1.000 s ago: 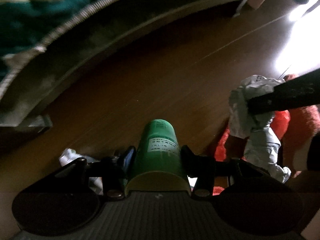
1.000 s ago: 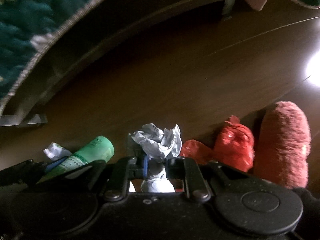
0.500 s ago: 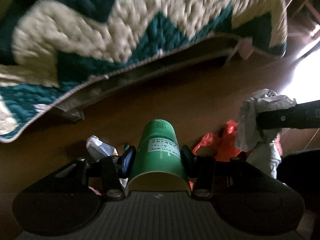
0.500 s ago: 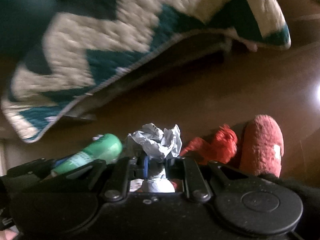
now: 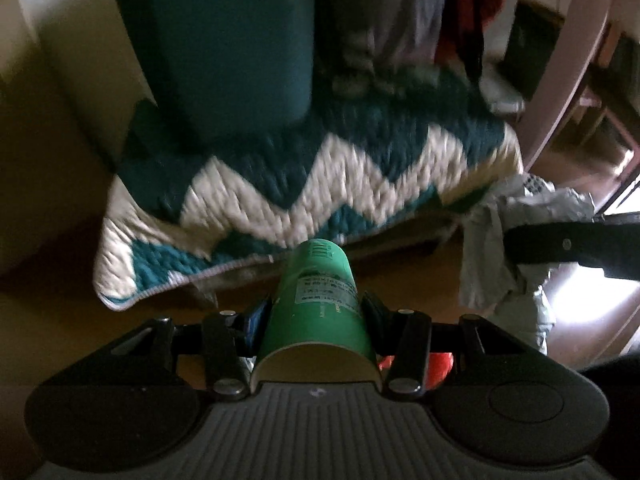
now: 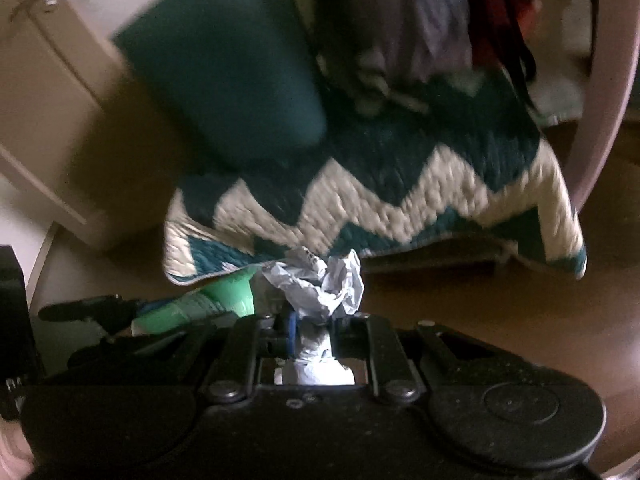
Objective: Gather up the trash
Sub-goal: 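Lift the green can and crumpled foil up over the teal bin with both grippers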
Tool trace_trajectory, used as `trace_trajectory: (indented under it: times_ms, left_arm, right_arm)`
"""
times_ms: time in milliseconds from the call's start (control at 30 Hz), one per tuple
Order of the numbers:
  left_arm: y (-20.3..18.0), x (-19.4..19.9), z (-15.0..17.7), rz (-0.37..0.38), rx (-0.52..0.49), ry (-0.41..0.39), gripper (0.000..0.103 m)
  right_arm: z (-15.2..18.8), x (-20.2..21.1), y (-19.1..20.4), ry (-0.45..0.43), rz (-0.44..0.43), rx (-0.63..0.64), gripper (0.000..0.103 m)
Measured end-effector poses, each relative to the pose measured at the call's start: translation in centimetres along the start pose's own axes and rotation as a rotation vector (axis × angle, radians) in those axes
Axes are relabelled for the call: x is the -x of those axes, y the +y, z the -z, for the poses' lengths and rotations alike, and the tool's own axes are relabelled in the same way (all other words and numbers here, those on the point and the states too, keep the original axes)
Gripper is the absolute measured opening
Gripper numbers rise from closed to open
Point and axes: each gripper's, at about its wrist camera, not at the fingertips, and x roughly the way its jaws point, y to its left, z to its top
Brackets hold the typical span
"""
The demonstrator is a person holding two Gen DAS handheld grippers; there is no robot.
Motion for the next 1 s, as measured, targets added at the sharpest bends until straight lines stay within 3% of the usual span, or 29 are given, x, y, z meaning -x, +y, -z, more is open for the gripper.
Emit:
trace_trajectory:
  times_ms: [200, 500, 800, 1000]
  left_arm:
    - [0.8, 5.3, -3.2, -0.036, 0.030, -0.108, 0.048]
    - [2.4, 11.2, -9.1, -0.073, 0.059, -0.269, 0.048]
    - [5.1, 15.2, -15.7, -0.133, 0.071, -0.406, 0.048]
    - [6.9, 14.8, -20.4, -0.146, 0.089, -0.428, 0.048]
  right_arm:
    - [-3.6, 5.1, 2.9, -0.111, -0.019, 0.086, 0.014]
    - [-9.8, 9.5, 7.7, -0.258, 0.010, 0.205, 0.013]
    - [-17.8, 10.2, 11.5, -0.390, 0.015, 0.244, 0.013]
    - [-22.8, 8.4, 13.0, -0.431, 0.003, 0.236, 0.013]
